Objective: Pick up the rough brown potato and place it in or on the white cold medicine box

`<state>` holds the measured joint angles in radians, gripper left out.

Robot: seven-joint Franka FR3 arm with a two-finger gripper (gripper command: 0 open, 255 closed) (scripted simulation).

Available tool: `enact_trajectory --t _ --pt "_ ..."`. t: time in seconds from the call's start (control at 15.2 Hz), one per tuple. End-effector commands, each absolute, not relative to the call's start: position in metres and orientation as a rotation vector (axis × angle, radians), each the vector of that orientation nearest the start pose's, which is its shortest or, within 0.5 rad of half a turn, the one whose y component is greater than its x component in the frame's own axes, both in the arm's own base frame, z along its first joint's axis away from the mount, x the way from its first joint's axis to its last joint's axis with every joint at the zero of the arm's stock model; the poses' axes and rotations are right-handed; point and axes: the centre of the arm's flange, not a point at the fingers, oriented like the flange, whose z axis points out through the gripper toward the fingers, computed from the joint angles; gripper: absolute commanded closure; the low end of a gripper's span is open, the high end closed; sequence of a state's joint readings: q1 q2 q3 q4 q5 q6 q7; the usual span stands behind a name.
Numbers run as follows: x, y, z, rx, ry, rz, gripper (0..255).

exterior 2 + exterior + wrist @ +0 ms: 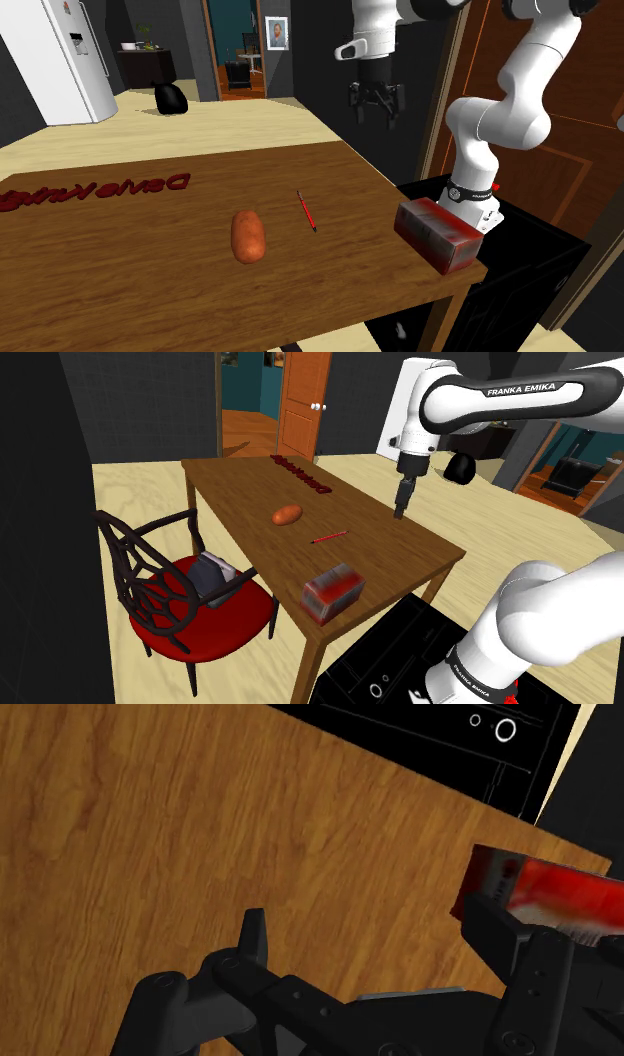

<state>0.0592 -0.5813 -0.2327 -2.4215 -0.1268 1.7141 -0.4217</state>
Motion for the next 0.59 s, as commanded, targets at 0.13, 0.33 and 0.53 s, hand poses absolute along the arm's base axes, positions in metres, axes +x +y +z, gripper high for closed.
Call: enact_trajectory --t 0.13,0.33,0.53 --pt "0.395 -0.099 0.474 -3.011 -0.736 0.145 0" --pt "0.427 -0.108 0.460 -2.965 -0.909 0.104 0" --pt "0.460 -0.112 0.447 -2.909 -1.078 0.063 0"
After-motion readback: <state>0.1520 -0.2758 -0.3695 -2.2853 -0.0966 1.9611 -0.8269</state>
